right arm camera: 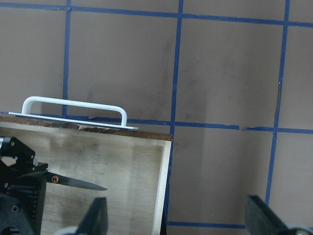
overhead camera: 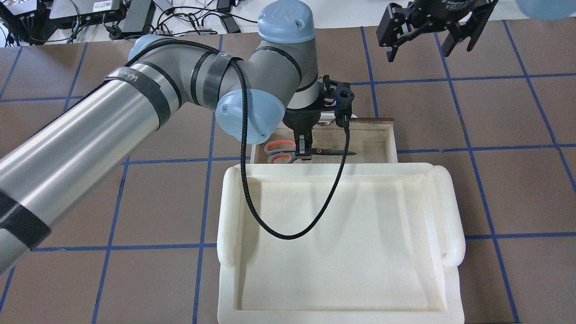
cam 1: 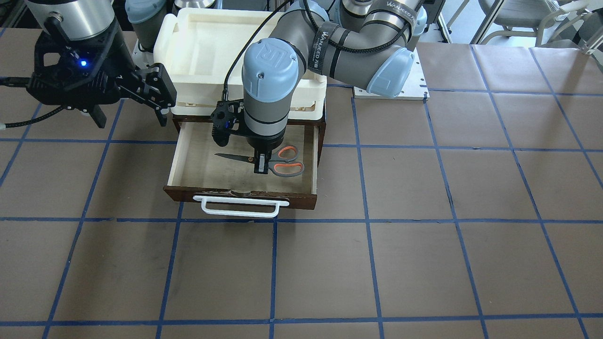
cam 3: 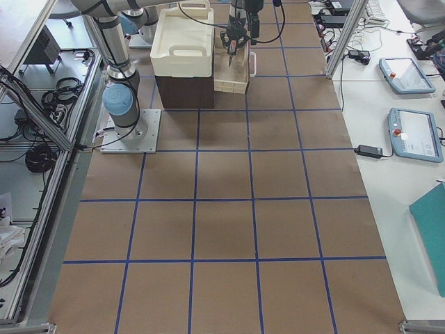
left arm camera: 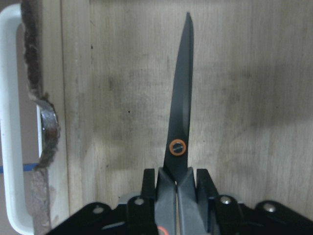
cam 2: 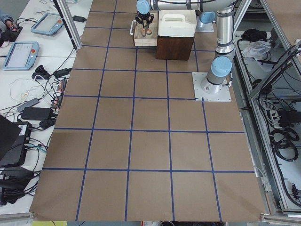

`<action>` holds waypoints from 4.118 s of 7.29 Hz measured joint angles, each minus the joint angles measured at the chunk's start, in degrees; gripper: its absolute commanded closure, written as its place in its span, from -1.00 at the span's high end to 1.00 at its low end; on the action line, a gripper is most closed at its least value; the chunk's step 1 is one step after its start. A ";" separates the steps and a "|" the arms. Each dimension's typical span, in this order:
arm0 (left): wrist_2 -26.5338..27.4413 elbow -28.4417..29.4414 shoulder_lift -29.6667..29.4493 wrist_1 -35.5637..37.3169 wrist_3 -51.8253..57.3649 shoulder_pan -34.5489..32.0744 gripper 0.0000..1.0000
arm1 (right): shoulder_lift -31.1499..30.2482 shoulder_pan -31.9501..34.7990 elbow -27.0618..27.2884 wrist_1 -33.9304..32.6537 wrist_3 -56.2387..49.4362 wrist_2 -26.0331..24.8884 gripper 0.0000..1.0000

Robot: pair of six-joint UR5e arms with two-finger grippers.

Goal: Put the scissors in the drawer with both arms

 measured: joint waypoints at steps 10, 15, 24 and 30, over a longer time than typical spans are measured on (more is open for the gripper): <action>-0.07 -2.87 -0.04 1.07 -0.89 0.04 0.69 | -0.48 0.13 0.24 1.65 -0.67 4.00 1.00; 0.21 4.68 3.65 -5.32 -4.21 2.56 0.69 | -0.53 0.13 0.26 1.55 -0.73 3.44 1.00; 5.14 5.69 15.26 -16.08 -47.82 23.31 1.00 | -0.58 0.16 0.85 1.28 -0.11 3.62 1.00; 8.47 3.40 19.97 -16.98 -57.81 24.30 1.00 | -1.31 0.22 3.31 3.60 0.15 2.88 1.00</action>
